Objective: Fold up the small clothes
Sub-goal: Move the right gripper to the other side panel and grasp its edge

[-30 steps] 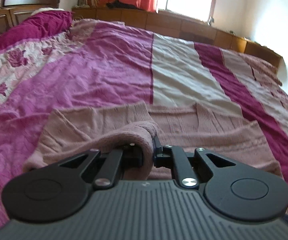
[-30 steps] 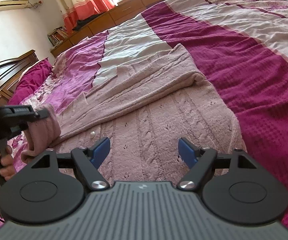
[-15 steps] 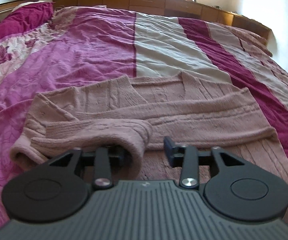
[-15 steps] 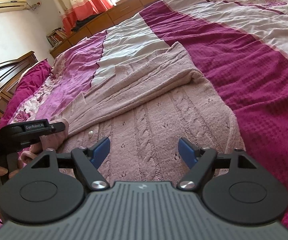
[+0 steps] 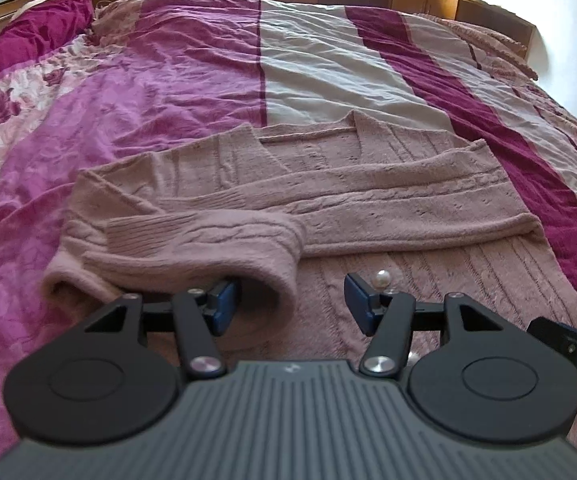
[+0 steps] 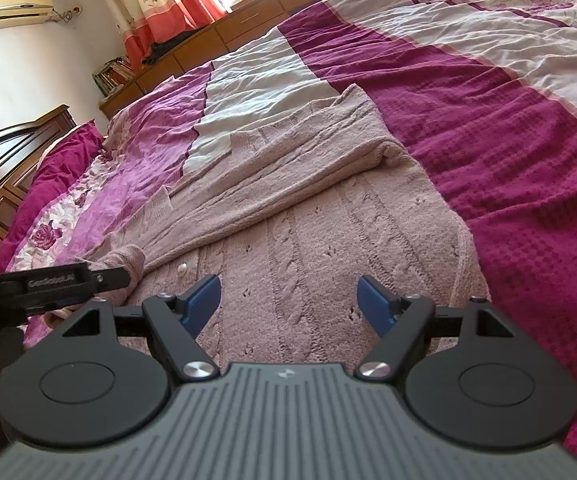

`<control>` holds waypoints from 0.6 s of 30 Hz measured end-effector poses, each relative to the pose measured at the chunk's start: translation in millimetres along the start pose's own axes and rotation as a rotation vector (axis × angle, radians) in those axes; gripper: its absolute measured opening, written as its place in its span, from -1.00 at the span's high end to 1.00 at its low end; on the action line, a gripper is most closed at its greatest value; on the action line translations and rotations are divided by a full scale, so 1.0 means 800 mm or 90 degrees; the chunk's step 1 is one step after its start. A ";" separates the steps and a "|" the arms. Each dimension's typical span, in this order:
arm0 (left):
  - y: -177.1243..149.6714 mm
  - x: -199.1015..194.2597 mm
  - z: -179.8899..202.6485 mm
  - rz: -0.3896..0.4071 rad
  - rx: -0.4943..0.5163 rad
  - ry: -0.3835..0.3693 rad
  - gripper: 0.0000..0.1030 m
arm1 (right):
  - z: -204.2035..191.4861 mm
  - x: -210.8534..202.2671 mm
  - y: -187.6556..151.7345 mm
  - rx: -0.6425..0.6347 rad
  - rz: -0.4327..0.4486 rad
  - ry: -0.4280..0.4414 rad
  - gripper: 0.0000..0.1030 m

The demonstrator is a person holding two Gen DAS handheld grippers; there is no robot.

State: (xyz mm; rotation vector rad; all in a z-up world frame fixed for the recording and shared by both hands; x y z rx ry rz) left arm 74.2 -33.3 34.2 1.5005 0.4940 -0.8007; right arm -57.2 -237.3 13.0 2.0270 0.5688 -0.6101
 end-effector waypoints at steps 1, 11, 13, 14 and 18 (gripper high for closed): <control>-0.001 -0.003 -0.002 -0.005 -0.002 0.002 -0.14 | -0.001 0.000 0.000 0.000 -0.001 0.001 -0.57; -0.005 -0.036 -0.047 -0.023 -0.022 0.080 -0.14 | -0.007 -0.002 0.000 -0.005 0.000 0.010 -0.57; -0.003 -0.046 -0.060 -0.017 -0.032 0.091 -0.14 | -0.008 -0.001 -0.001 -0.007 -0.002 0.012 -0.57; -0.004 -0.050 -0.067 -0.014 -0.037 0.097 -0.14 | -0.010 -0.001 -0.001 -0.009 -0.003 0.013 -0.57; -0.010 -0.063 -0.094 -0.007 -0.063 0.118 -0.14 | -0.017 0.000 -0.005 -0.020 -0.010 0.016 -0.57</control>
Point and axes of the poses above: each gripper's, at about its wrist camera, not at the fingertips, and x roughly the way its jaws point, z to its right, y to its top, the point moved 4 cm from there along x, roughly the way its jaws point, and after that the axes turned 3 degrees about -z, right-handed, at the moved point
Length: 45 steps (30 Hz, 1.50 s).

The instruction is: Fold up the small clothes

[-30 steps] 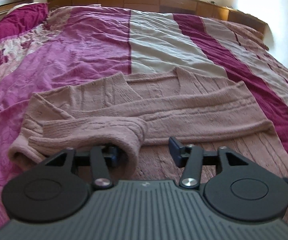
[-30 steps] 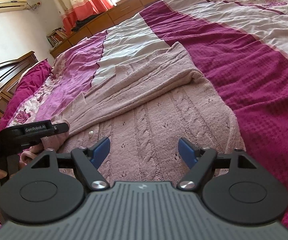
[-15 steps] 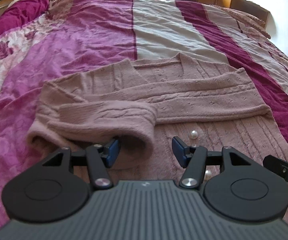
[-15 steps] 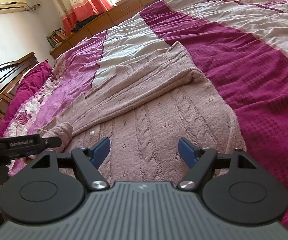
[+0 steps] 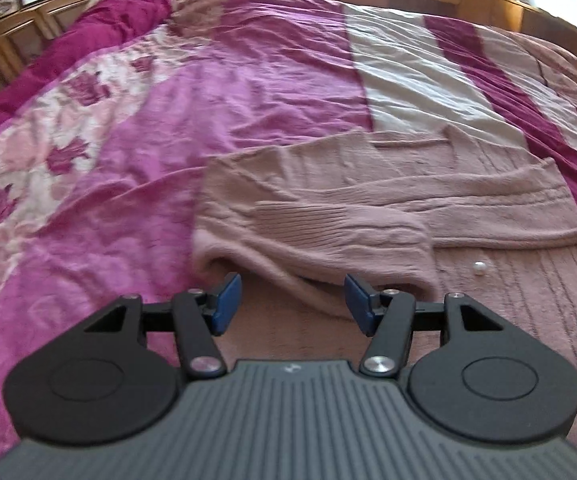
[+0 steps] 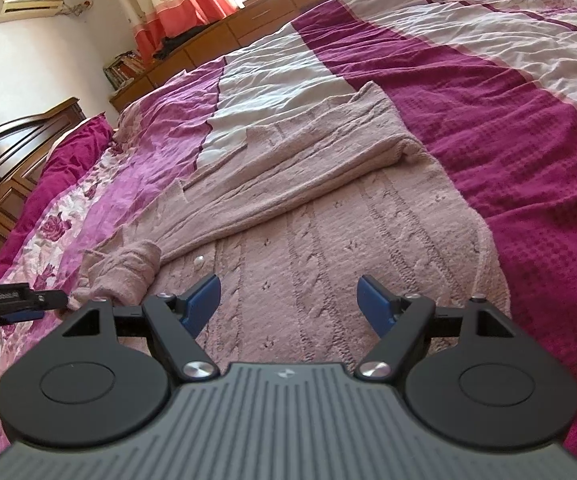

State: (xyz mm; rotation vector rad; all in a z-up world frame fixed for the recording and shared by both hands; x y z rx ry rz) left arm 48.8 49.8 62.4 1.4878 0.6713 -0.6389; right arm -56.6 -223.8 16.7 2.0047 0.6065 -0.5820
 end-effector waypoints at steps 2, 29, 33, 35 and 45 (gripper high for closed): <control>-0.005 0.000 -0.015 -0.005 -0.015 0.010 -0.14 | -0.003 0.001 -0.002 -0.003 -0.002 0.001 -0.57; -0.034 0.026 -0.077 -0.022 -0.082 0.052 -0.14 | -0.130 0.108 0.036 0.029 -0.177 0.169 -0.57; -0.037 0.032 -0.080 -0.025 -0.089 0.049 -0.14 | -0.151 0.135 0.040 0.024 -0.200 0.172 -0.57; -0.039 0.036 -0.080 -0.025 -0.092 0.044 -0.14 | -0.158 0.150 0.040 0.029 -0.218 0.168 -0.57; -0.031 0.051 -0.073 0.005 -0.101 0.008 -0.14 | -0.186 0.202 0.042 0.013 -0.274 0.158 0.33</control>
Point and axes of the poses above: each gripper's, at about its wrist camera, not at the fingertips, and x roughly the way its jaws point, z to its right, y to its top, the point moved 4 cm from there along x, roughly the way its jaws point, and after that the axes turned 3 degrees about -z, right-handed, at the moved point
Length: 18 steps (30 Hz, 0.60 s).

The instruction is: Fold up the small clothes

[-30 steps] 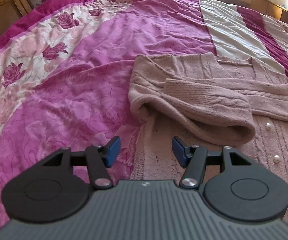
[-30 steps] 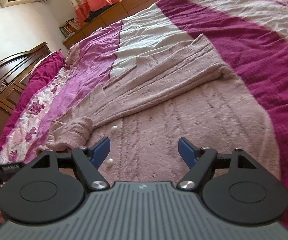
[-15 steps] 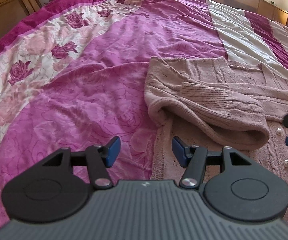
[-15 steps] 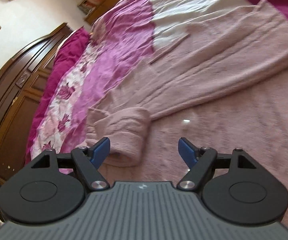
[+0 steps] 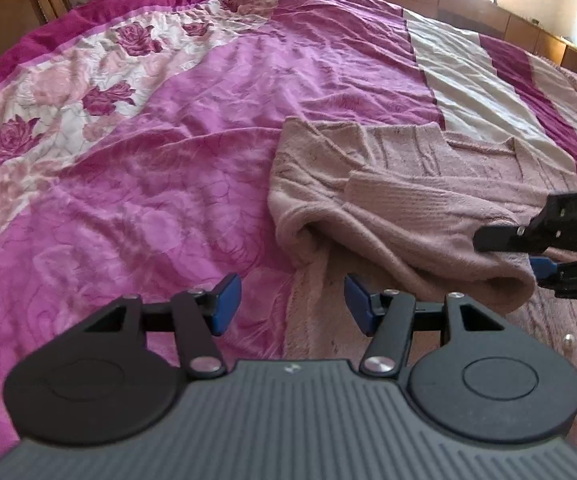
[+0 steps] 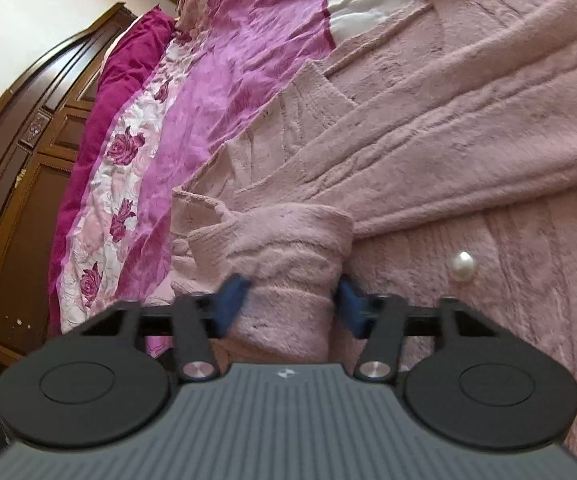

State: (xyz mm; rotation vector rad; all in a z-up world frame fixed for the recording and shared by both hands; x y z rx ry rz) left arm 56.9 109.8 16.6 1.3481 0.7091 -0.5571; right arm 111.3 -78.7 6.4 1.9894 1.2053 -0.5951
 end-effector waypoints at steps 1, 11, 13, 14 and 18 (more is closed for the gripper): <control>0.002 0.004 0.001 0.001 -0.004 -0.003 -0.14 | -0.005 0.000 0.004 -0.019 0.003 -0.012 0.44; 0.019 0.053 0.007 0.008 0.002 0.054 -0.14 | -0.102 -0.057 0.070 -0.292 0.156 -0.073 0.66; 0.017 0.055 0.007 0.007 0.001 0.055 -0.20 | -0.111 -0.077 0.078 -0.326 0.205 -0.083 0.66; 0.016 0.055 0.008 0.008 0.004 0.054 -0.20 | -0.110 -0.085 0.080 -0.332 0.221 -0.085 0.66; 0.012 0.058 0.014 0.009 0.032 0.065 -0.19 | -0.069 -0.084 0.084 -0.305 0.214 -0.110 0.66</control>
Point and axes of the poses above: each gripper's, at about its wrist camera, not at the fingertips, and x roughly the way its jaws point, z to its right, y to its top, the point moved 4 cm from there along x, roughly the way its jaws point, and after that the axes turned 3 degrees about -z, right-handed, at the moved point
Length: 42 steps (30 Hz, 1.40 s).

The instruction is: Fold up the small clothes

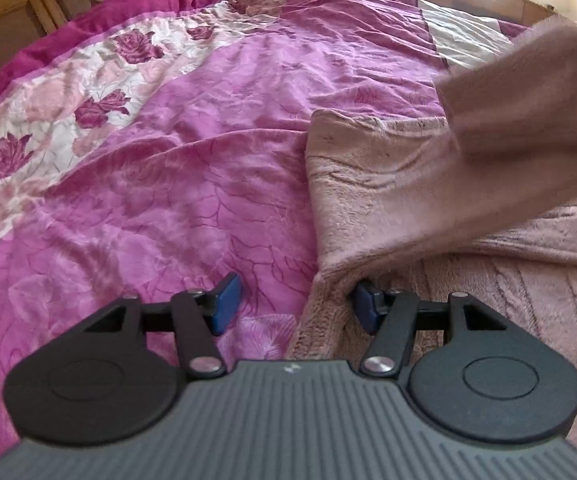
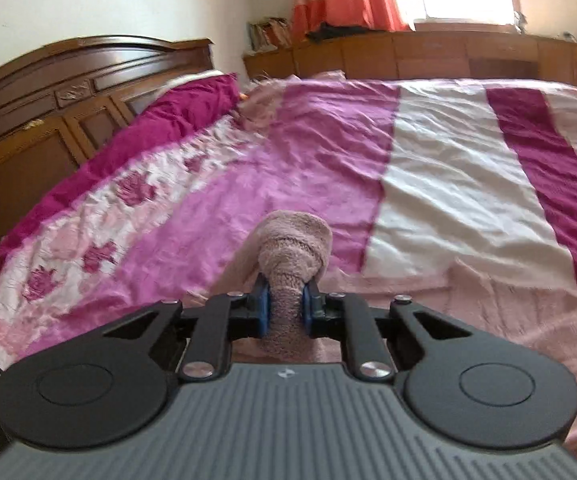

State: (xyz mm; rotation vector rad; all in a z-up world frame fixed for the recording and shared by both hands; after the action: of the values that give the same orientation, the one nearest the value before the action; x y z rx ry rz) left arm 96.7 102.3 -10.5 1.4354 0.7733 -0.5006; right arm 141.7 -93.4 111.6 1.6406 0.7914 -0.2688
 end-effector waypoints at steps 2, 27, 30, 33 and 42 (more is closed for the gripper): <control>-0.001 0.001 0.002 0.001 0.007 0.002 -0.21 | 0.026 0.013 -0.020 0.022 -0.028 -0.017 0.66; 0.028 -0.055 0.010 0.033 -0.011 -0.058 -0.20 | 0.006 -0.007 -0.082 -0.036 -0.023 -0.031 -0.01; 0.028 -0.043 0.017 0.023 -0.002 -0.050 -0.20 | -0.016 0.002 -0.085 -0.063 -0.027 -0.013 -0.01; 0.025 -0.030 0.020 0.003 0.001 -0.051 -0.20 | -0.032 0.015 -0.089 -0.082 -0.036 0.003 -0.01; 0.013 -0.001 0.015 -0.037 -0.008 -0.043 -0.23 | -0.052 0.076 -0.102 -0.113 -0.087 -0.015 -0.01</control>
State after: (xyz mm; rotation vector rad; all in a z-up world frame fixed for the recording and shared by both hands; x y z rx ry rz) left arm 105.7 91.7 -3.2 1.3804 0.7640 -0.5853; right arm 125.4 -31.0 22.7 1.4166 0.8861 -0.3051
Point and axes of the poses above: each gripper's, at about its wrist camera, not at the fingertips, and x roughly the way its jaws point, z to its right, y to its top, the point moved 4 cm from there along x, roughly the way its jaws point, and after that the axes turned 3 degrees about -z, right-handed, at the moved point
